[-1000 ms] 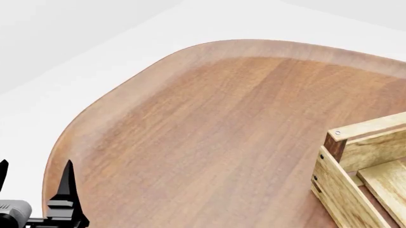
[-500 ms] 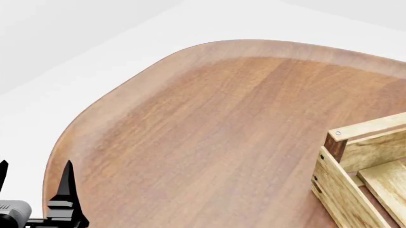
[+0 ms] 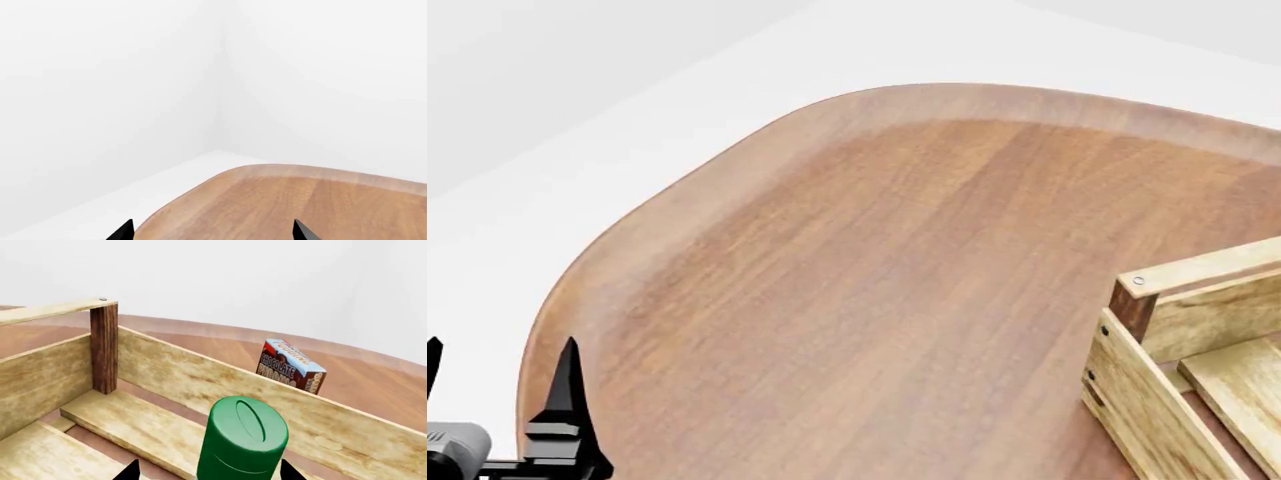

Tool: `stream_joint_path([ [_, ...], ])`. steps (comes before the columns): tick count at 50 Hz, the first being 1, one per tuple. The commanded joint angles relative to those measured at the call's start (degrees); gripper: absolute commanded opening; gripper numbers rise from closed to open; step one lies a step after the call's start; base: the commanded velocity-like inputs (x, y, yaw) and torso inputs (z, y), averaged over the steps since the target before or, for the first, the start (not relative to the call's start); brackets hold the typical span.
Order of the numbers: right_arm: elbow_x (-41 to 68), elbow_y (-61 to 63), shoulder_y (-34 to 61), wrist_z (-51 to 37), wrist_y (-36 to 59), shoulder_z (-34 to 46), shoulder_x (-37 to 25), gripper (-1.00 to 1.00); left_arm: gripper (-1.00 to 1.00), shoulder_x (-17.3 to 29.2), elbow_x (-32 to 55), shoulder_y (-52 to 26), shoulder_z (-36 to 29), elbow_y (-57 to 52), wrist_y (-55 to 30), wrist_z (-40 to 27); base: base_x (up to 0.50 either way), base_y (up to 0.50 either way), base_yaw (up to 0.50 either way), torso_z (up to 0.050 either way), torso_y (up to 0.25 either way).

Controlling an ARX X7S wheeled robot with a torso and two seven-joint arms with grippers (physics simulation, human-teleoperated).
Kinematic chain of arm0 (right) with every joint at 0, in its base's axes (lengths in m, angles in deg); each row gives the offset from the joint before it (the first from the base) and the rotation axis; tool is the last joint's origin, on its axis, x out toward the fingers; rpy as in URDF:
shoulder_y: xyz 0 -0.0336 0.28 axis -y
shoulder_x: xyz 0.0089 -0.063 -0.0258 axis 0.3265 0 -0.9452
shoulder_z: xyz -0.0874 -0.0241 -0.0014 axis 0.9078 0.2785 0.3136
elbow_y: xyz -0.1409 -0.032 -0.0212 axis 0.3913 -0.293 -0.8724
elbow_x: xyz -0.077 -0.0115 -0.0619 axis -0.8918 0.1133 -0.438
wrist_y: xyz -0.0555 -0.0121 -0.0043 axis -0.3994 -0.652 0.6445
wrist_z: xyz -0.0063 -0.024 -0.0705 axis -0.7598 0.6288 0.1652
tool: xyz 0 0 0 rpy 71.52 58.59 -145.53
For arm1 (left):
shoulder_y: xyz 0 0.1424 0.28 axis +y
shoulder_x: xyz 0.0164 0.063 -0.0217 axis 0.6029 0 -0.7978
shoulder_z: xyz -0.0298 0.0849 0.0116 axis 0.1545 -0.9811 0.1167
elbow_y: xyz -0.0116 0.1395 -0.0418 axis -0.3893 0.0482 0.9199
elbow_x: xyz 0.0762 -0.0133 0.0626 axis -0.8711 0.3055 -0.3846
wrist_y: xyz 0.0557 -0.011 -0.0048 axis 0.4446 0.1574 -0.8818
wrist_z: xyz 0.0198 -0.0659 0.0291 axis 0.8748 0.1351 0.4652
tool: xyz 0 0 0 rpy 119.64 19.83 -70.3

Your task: Pick up the salad dressing and put it in the tray.

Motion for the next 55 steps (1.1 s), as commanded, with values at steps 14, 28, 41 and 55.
stream_joint_path([
  [14,2.3,43.2,-12.0,1.4,24.0,-1.7,1.8,1.00,1.00,0.5,0.4,-0.3,-0.1,-0.6,-0.2,-0.4,0.00,0.00,0.00,0.000,0.000],
  [28,4.8,75.5,-20.6,2.4,35.5,-3.3,2.8,1.00,1.00,0.6,0.9,-0.4,0.3,-1.0,-0.1,-0.8,0.00,0.00,0.00,0.000,0.000],
  [41,5.5,94.7,-27.9,1.8,33.8,-2.5,6.6,1.00,1.00,-0.2,3.2,0.6,4.9,-2.0,6.5,-0.6,0.00,0.00,0.00,0.000,0.000],
  [55,-2.8,104.6,-37.8,-2.3,17.3,1.0,10.4,1.00,1.00,-2.1,4.0,1.8,10.5,-5.2,15.0,-2.1,0.00,0.00,0.00,0.000,0.000],
])
